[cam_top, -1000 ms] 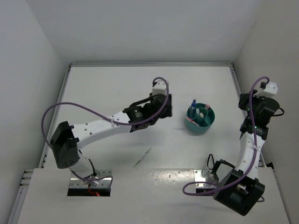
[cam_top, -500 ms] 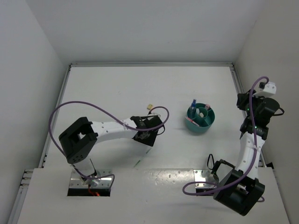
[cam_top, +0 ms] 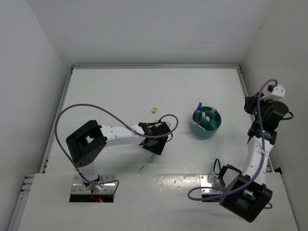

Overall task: Sort the stationery into containers
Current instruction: Pick up the pen from the corner of the board.

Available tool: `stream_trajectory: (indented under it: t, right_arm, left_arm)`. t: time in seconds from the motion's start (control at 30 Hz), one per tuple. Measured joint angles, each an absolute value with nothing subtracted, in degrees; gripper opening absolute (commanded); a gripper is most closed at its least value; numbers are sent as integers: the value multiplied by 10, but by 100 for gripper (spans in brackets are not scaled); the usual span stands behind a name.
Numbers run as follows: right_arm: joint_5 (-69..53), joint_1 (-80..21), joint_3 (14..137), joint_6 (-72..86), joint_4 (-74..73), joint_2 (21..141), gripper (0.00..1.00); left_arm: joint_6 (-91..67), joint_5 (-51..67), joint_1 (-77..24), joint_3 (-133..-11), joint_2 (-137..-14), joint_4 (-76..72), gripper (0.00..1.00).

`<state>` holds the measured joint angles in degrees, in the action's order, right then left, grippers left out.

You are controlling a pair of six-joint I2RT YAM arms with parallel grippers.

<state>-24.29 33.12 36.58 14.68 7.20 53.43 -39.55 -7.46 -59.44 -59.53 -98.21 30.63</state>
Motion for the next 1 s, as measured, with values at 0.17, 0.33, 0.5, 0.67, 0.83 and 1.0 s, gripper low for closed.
stream_trajectory:
  t: [0.17,0.33,0.5,0.67,0.83,1.0]
  right_arm:
    - [-243,332,366,147,72,534,18]
    - [-243,332,366,147,72,534,18]
    - [-243,335,366,148,72,538,18]
    - [-243,337,366,150,72,540,18]
    - [-245,337,366,150,72,540,18]
    - [-248,337,365,150,72,540,18]
  left_arm:
    - [-395,-78,-607,-593,-1007,303,46]
    - [-398,-86,-609,-593,-1008,301,20]
    - [-390,-106,-612,-595,-1009,305,0]
    - [-395,-157,-613,-609,-1000,315,0]
    - [-384,-211,-614,-516,-820,51,0]
    - [-394,-248,-615,-372,-754,-354,0]
